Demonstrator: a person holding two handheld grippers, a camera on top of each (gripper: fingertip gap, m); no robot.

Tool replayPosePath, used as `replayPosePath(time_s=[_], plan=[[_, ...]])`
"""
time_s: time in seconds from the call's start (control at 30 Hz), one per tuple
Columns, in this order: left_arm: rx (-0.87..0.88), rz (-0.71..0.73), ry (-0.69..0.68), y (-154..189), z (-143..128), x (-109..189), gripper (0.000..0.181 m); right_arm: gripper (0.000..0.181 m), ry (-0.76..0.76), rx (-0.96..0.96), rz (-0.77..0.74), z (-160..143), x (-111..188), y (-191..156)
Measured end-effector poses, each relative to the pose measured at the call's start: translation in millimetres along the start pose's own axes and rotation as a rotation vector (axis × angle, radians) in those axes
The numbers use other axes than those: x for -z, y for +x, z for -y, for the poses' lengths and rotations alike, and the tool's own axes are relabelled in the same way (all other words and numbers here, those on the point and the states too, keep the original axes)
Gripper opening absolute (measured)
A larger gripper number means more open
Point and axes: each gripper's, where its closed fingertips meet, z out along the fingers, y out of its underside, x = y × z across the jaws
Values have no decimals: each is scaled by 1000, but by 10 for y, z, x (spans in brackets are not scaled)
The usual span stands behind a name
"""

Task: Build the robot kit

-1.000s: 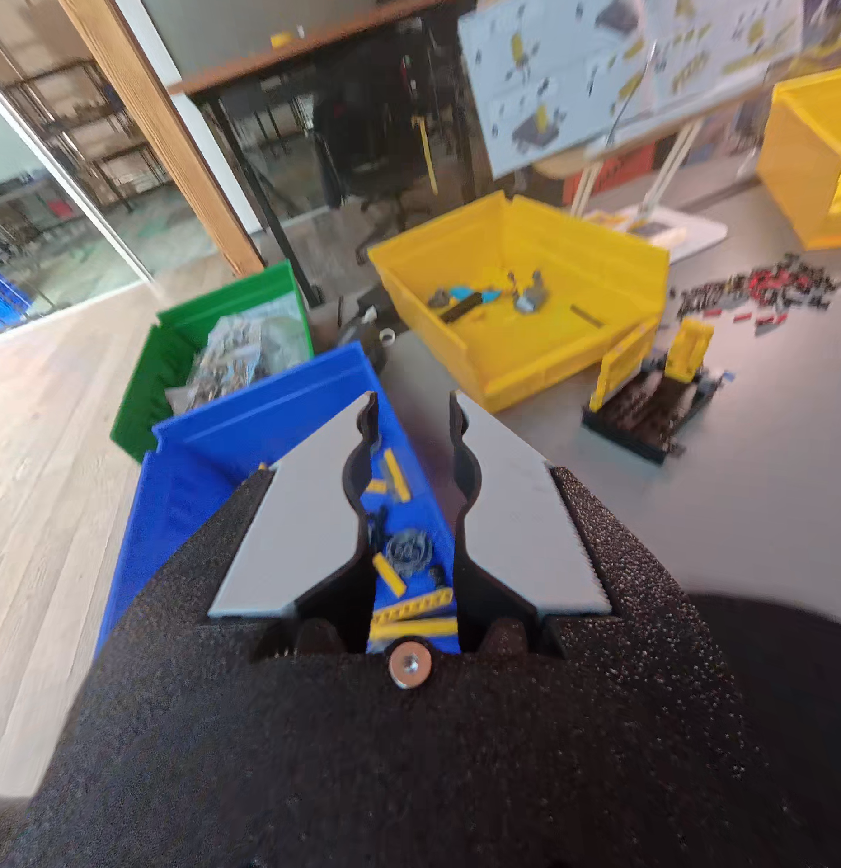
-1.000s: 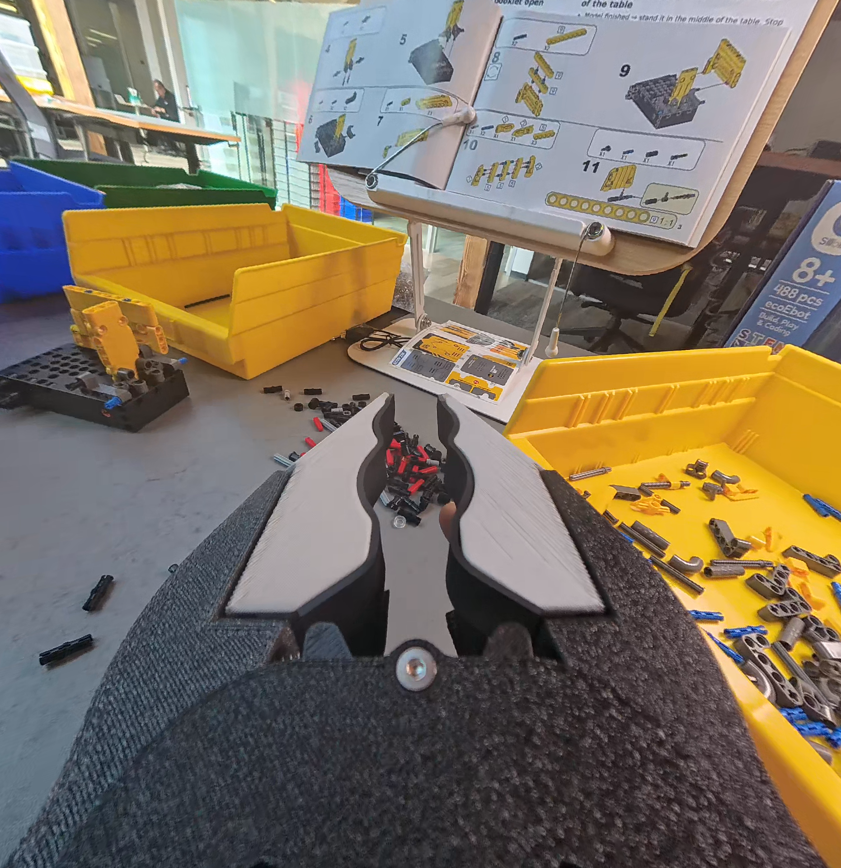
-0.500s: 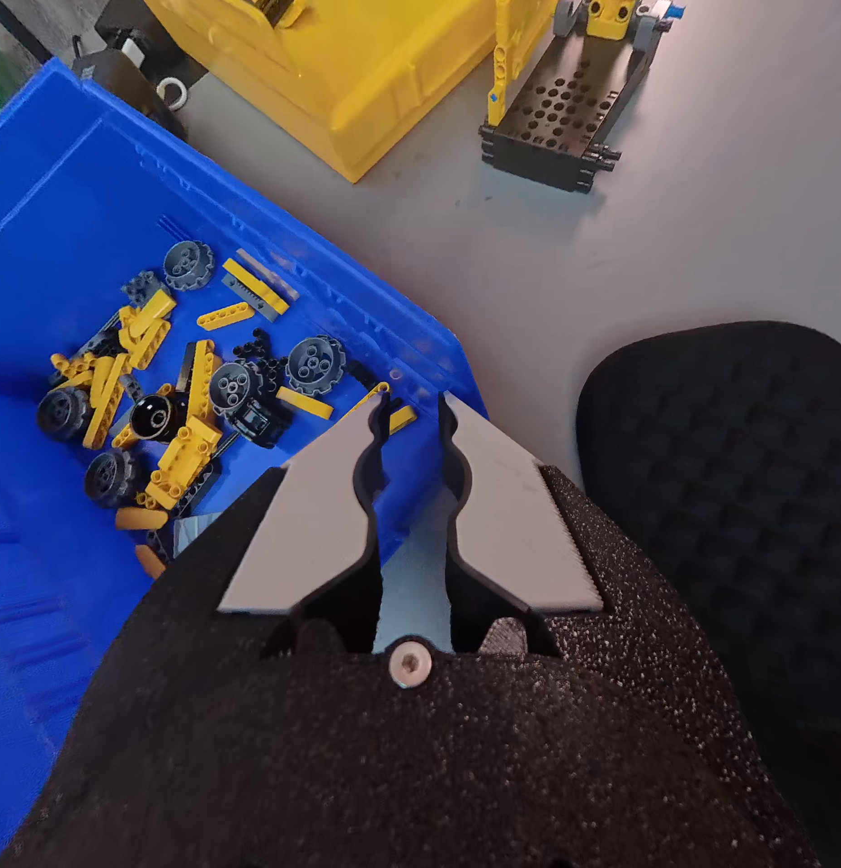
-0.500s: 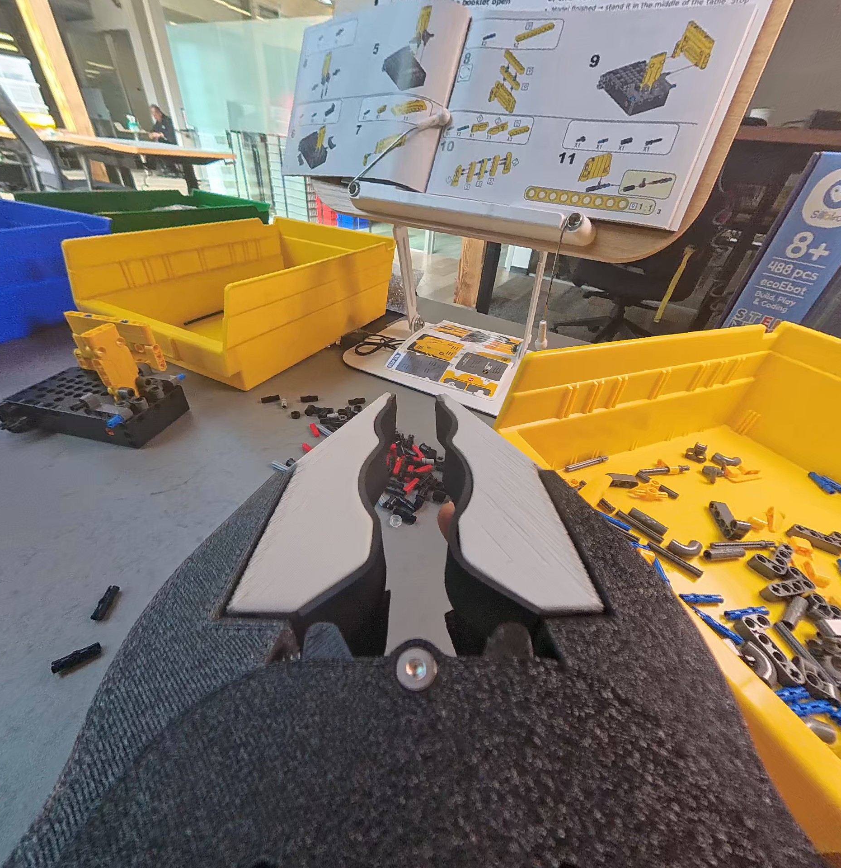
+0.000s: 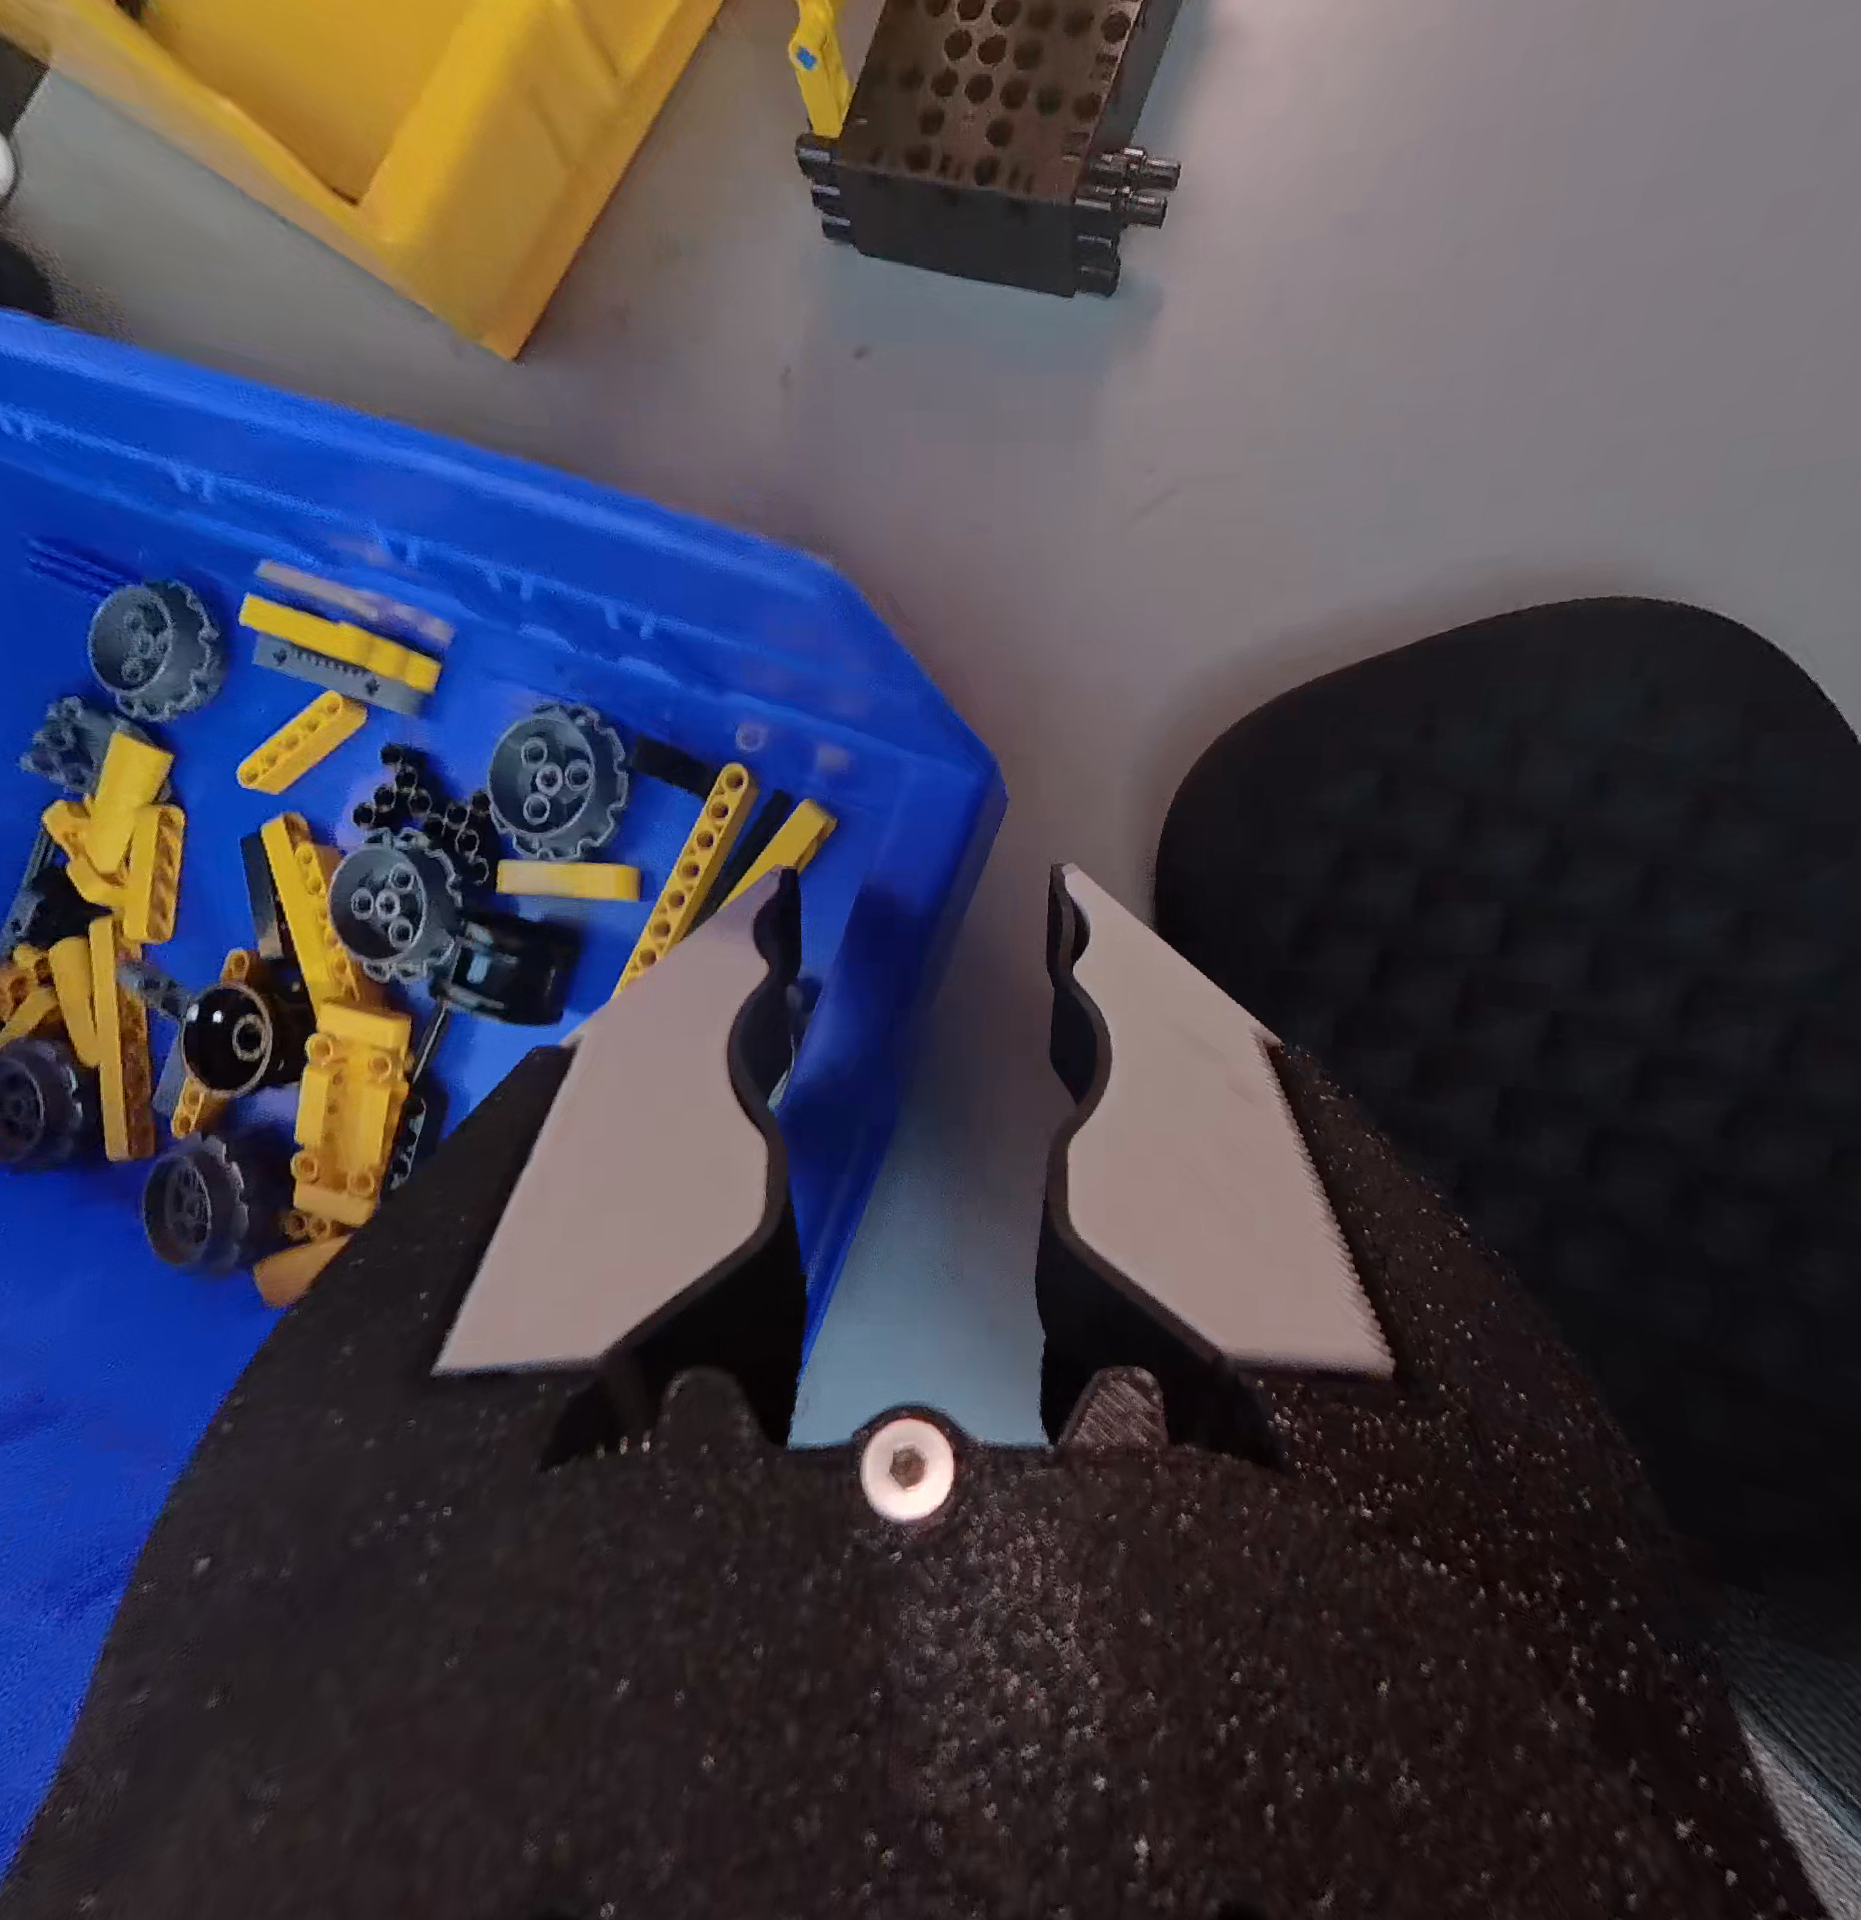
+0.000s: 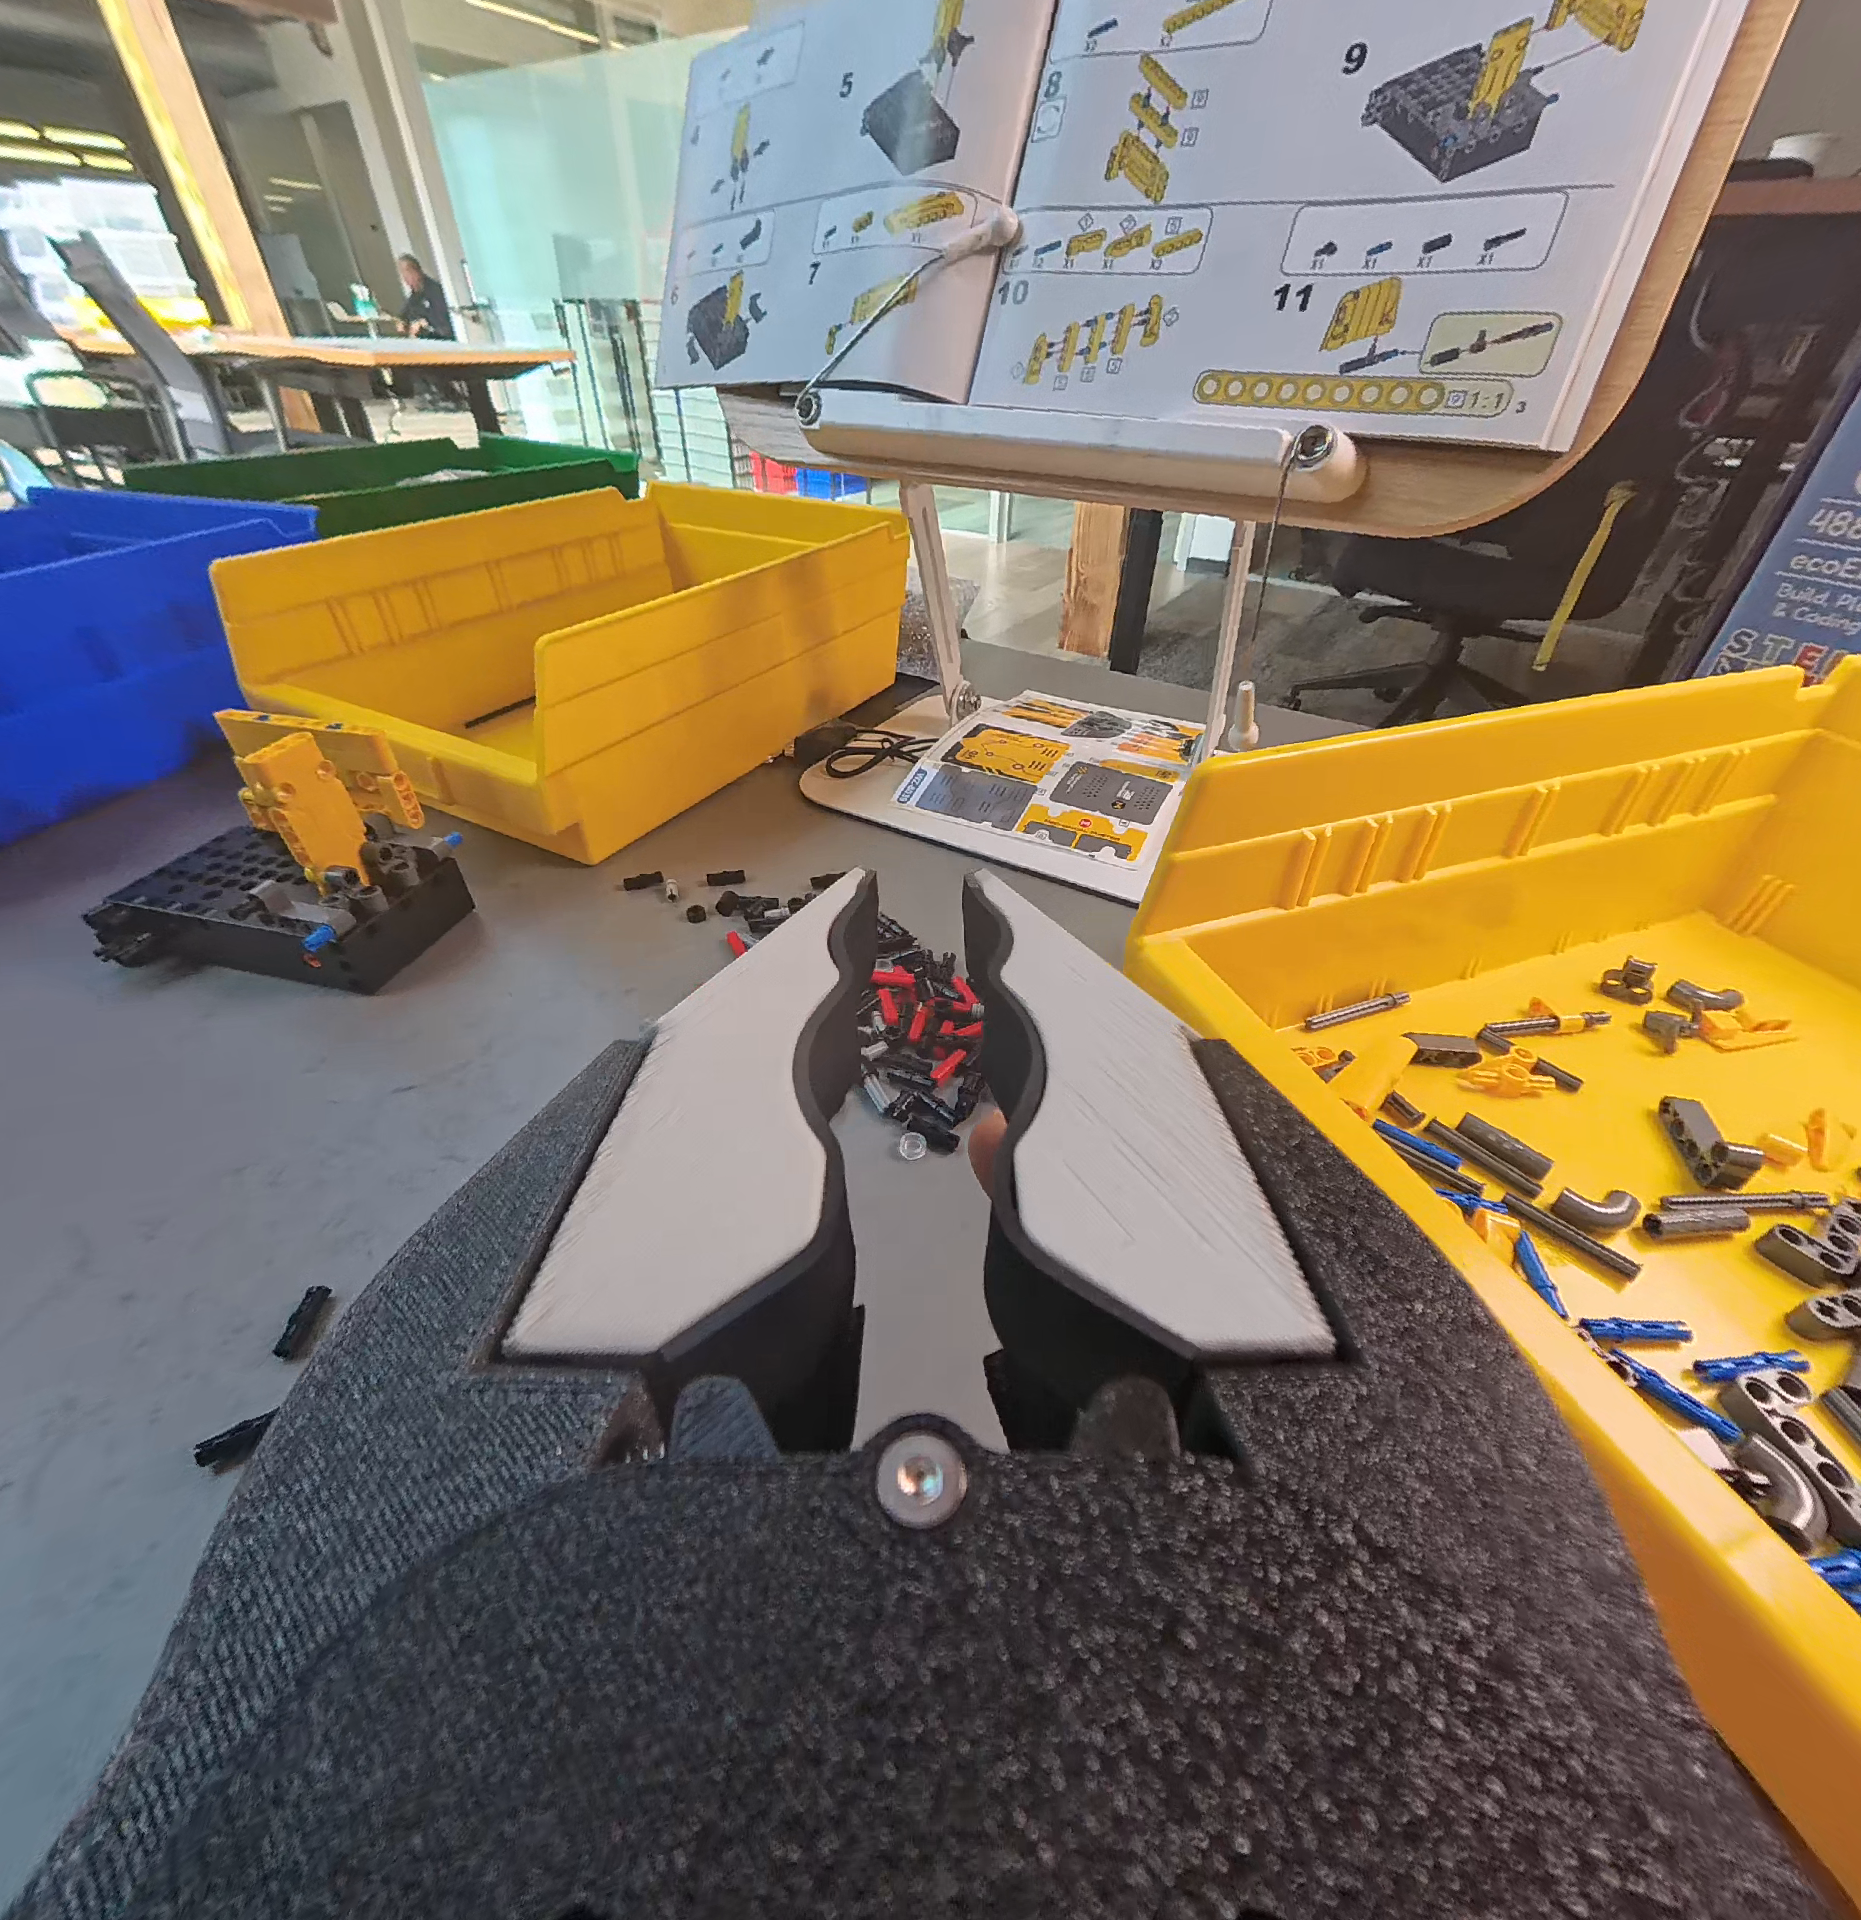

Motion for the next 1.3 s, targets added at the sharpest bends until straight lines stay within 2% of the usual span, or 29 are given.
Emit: replayPosePath(time_s=[0.1, 0.47, 0.6, 0.67, 0.77, 0.9, 1.07, 1.17, 1.3], plan=[[-15, 13, 46, -7, 200, -148, 30, 16, -34, 18, 24, -67, -17, -73], [127, 118, 63, -187, 558, -442, 29, 16, -98, 107, 123, -184, -63, -445], [205, 162, 76, -276, 681, -550, 29, 16, -95, 142, 137, -163, -44, -507], [190, 192, 74, -304, 709, -551, 33, 16, -92, 159, 133, -145, -32, -505], [155, 210, 80, -313, 714, -406, 40, 16, -82, 160, 128, -110, -14, -489], [168, 209, 131, -410, 711, -17, 43, 16, -77, 152, 133, -100, -12, -490], [220, 315, 156, -945, 710, 470, 35, 16, -88, 134, 133, -151, -39, -476], [250, 315, 121, -1256, 678, 526, 34, 16, -90, 128, 119, -157, -38, -436], [220, 249, 22, -1562, 613, 403, 31, 16, -57, 124, 108, -55, -1, -406]])
